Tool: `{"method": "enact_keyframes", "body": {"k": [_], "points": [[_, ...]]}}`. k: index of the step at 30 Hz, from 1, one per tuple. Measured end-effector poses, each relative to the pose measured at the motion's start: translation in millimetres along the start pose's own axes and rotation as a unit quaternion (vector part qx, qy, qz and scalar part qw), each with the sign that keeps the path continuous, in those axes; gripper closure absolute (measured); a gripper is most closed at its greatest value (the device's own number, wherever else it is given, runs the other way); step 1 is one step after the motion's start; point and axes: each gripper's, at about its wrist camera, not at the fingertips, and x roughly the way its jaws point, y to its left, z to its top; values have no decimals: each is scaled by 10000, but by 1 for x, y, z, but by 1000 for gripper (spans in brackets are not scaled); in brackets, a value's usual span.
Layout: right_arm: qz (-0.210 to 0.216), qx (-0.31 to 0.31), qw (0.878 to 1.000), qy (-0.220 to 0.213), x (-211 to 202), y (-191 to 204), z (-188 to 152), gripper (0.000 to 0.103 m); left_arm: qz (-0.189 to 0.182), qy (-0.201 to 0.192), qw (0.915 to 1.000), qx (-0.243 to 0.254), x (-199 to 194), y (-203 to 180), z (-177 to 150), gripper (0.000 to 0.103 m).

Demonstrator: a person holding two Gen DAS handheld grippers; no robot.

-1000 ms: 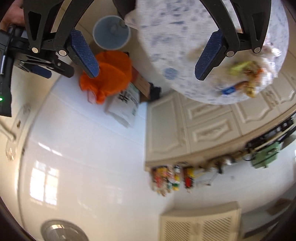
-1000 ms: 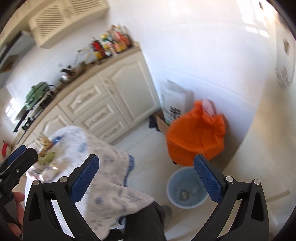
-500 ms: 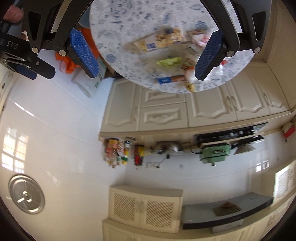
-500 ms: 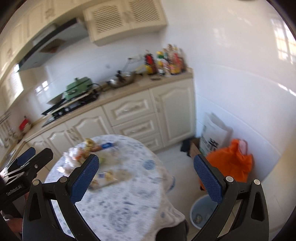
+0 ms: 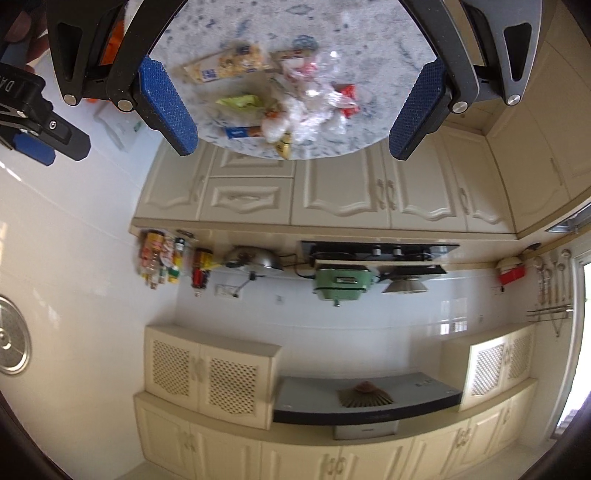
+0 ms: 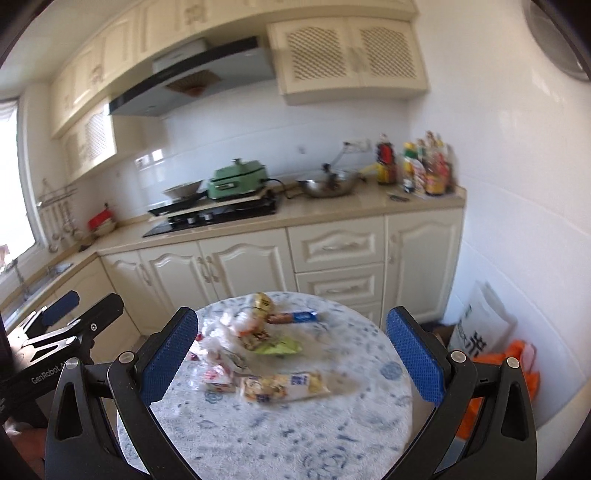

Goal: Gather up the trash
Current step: 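Move both open tools back over the table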

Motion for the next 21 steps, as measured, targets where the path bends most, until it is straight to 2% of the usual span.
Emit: {"method": "enact_keyframes", "body": {"k": [5,11,21], "points": [[200,-253,9994,114,13,17,-4,0,279,65,9996,-84,-6,13,-9,1],[321,-433,9969,575,42,23,-24,0,486,366,9980,-158,4,17,-25,1],[429,-511,9841,1648,110,2,-79,0,549,1253,9905,-98,82,20,-44,1]]}}
